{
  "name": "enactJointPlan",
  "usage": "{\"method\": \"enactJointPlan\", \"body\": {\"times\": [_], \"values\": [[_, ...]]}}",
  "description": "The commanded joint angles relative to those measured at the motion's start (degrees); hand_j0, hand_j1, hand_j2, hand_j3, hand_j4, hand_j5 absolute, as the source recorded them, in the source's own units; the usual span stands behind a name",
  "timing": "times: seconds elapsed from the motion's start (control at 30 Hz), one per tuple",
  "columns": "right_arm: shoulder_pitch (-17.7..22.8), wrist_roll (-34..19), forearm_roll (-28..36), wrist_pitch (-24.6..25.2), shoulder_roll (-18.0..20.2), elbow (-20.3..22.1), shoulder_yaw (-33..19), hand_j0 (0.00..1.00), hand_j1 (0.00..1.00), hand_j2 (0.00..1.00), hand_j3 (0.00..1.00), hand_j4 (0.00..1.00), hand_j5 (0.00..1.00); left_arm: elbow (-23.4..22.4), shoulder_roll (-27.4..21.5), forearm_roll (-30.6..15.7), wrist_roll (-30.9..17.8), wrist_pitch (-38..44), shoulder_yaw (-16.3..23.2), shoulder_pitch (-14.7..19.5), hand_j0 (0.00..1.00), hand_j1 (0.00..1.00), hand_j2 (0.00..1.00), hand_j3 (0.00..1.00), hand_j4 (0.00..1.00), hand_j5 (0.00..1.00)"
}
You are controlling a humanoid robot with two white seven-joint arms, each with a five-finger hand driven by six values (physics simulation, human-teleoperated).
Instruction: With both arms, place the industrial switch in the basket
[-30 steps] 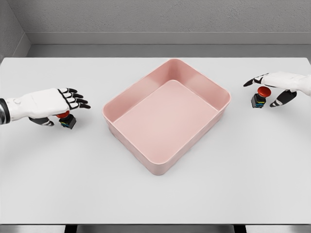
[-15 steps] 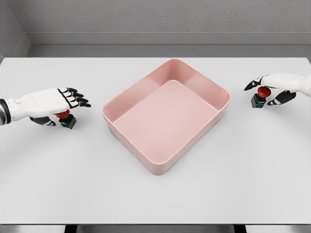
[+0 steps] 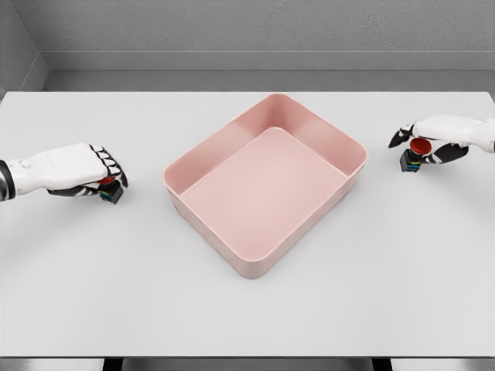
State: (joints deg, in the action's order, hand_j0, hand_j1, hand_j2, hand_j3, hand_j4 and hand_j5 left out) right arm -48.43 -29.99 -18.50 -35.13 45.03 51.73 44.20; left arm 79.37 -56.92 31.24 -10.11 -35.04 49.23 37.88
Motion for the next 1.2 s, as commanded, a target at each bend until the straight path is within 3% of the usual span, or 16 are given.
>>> {"method": "enactJointPlan", "body": {"times": [0.0,0.23,0.43,0.93,1.17], "values": [[0.0,-0.07,0.31,0.13,0.05,-0.31,-0.08,0.62,0.62,0.62,0.62,0.62,0.62,-0.01,-0.13,-0.39,0.0,0.04,-0.1,0.0,0.43,0.43,0.43,0.43,0.43,0.43],[0.0,-0.42,0.31,0.13,0.05,-0.31,-0.08,0.53,0.53,0.53,0.53,0.53,0.53,0.7,-1.0,-3.73,0.0,0.04,-0.98,0.44,0.4,0.4,0.4,0.4,0.4,0.4],[-0.09,-0.42,0.31,0.13,0.05,-0.23,-0.08,0.48,0.48,0.48,0.48,0.48,0.48,2.28,-1.09,-4.52,-0.43,0.04,-0.19,5.1,0.4,0.4,0.4,0.4,0.4,0.4],[-3.16,-0.42,0.4,0.13,0.14,0.56,-0.61,0.48,0.48,0.48,0.48,0.48,0.48,13.53,-1.62,-5.14,-0.61,0.04,-0.37,9.84,0.41,0.41,0.41,0.41,0.41,0.41],[-4.22,-0.24,0.57,0.13,0.93,4.08,-0.78,0.48,0.48,0.48,0.48,0.48,0.48,19.15,-1.88,-5.93,-0.79,0.04,-0.89,12.48,0.4,0.4,0.4,0.4,0.4,0.4]]}}
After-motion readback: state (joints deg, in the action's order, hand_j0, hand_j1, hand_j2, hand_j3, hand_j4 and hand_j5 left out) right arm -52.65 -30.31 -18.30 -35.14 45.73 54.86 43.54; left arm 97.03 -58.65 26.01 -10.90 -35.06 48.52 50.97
